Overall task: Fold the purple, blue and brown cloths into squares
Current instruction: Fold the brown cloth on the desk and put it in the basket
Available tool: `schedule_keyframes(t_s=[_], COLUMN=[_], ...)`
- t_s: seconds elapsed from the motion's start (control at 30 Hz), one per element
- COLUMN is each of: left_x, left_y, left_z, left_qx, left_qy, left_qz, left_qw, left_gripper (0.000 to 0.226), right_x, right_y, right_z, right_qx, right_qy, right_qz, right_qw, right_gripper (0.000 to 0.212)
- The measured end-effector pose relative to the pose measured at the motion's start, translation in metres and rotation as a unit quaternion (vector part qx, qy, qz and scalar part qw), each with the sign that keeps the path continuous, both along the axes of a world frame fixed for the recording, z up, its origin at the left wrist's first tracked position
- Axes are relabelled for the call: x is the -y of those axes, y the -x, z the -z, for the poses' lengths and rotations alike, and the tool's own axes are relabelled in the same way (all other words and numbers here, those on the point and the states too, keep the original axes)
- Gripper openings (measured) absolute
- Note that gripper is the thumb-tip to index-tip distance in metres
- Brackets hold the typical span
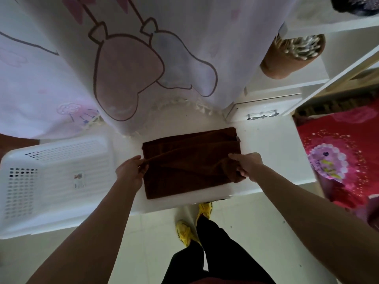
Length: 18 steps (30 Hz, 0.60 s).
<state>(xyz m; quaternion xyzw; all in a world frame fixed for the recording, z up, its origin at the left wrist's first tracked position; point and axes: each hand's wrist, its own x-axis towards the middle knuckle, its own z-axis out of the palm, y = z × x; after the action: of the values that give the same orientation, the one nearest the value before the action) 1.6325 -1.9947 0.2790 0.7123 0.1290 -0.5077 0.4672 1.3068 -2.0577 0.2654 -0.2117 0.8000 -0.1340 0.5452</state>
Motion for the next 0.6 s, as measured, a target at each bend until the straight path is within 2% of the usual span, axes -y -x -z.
schedule_keyframes(t_s=[0.1,0.3,0.37,0.5,0.6], left_x=[0.000,-0.014,-0.024,-0.049,-0.075], left_y=[0.001,0.002,0.006,0.013,0.016], left_z=[-0.001,-0.010,-0.016,-0.030,-0.034], left_qx=[0.004,0.012,0.008,0.002,-0.002], left_qy=[0.000,-0.002,0.003,0.010,0.011], left_qz=[-0.003,0.013,0.016,0.039,0.059], left_qw=[1.000,1.000,1.000,0.999,0.998], left_gripper=[0.019,0.024,0.023,0.021,0.018], right_x=[0.005,0.004,-0.006,-0.036,-0.062], right_y=[-0.003,0.015,0.024,0.033,0.041], right_z=[-0.014,-0.039,-0.046,-0.057,-0.066], right_qx=[0.024,0.051,0.067,0.120,0.111], right_qy=[0.007,0.144,0.161,0.162,0.147], right_qz=[0.012,0.112,0.113,0.058,0.030], right_qw=[1.000,0.982,0.978,0.978,0.982], right_gripper=[0.024,0.007,0.010,0.029,0.036])
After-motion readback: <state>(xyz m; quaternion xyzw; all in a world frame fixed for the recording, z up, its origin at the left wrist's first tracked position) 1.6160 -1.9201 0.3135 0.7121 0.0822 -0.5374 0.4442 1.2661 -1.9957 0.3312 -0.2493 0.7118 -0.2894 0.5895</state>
